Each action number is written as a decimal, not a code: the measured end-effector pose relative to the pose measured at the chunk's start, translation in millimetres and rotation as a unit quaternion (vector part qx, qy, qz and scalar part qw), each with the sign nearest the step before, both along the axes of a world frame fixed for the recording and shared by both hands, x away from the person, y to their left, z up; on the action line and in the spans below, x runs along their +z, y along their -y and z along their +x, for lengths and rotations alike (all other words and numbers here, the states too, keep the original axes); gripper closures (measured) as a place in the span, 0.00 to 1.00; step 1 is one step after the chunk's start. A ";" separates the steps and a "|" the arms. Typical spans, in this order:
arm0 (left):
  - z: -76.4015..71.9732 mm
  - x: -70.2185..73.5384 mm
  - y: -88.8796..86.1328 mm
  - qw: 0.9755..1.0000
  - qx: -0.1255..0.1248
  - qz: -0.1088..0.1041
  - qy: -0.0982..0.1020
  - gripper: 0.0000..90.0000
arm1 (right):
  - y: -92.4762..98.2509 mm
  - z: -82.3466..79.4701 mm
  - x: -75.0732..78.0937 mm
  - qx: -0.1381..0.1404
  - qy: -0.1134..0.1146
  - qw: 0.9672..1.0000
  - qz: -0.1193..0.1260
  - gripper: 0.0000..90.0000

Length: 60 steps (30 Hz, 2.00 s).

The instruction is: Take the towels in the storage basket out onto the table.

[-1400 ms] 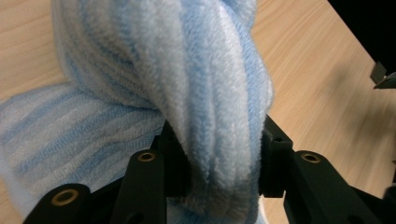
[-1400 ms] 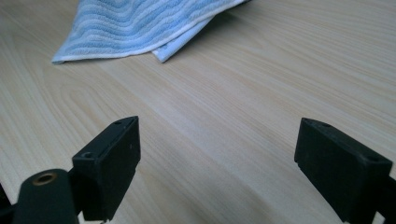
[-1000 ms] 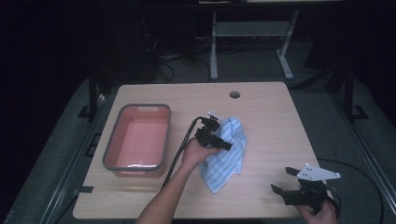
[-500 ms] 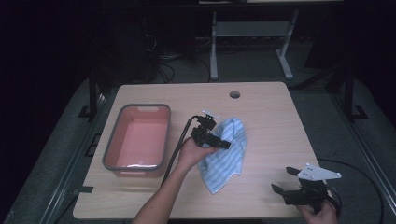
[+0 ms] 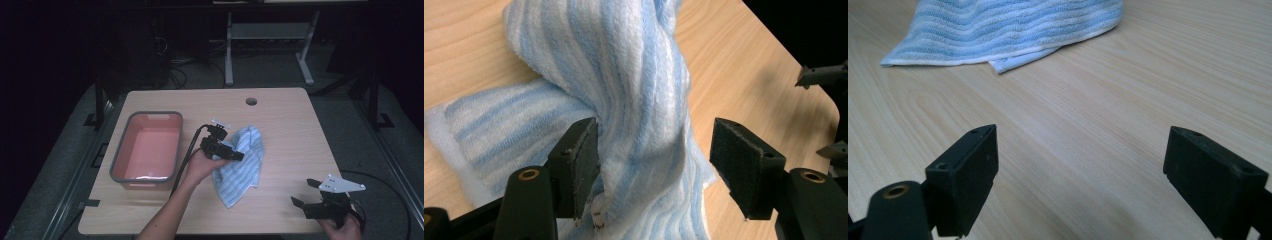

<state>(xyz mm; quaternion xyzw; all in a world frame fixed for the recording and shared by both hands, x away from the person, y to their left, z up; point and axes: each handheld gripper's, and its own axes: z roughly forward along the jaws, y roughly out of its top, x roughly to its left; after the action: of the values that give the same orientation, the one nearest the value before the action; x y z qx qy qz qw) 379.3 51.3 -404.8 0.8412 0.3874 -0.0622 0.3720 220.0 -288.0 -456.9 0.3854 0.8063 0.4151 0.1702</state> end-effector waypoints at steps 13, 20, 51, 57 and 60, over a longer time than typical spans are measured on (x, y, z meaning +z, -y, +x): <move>-6.2 0.4 -8.5 1.000 0.011 -0.014 0.002 0.31 | -1.2 0.8 0.2 0.000 0.001 1.000 -0.002 0.15; -13.6 0.7 -14.0 1.000 0.009 -0.017 0.006 0.29 | -0.1 0.1 1.0 -0.003 0.000 1.000 -0.001 0.15; -71.8 -9.7 -50.6 0.999 -0.002 -0.037 0.027 0.26 | 0.1 -2.5 2.0 -0.006 0.000 1.000 -0.001 0.15; -101.4 -12.1 -59.6 0.998 -0.013 -0.038 0.044 0.26 | -2.4 -4.9 2.6 -0.006 0.001 1.000 -0.003 0.15; -110.3 -13.0 -63.7 0.998 -0.012 -0.046 0.048 0.26 | -3.5 -5.6 3.1 -0.005 0.001 1.000 -0.004 0.15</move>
<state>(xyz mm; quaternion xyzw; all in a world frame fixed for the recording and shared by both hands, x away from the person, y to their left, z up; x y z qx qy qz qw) 269.0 115.0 -417.9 0.8296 0.3558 -0.0436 0.4281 214.5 -284.5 -453.8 0.3887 0.8057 0.4114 0.1746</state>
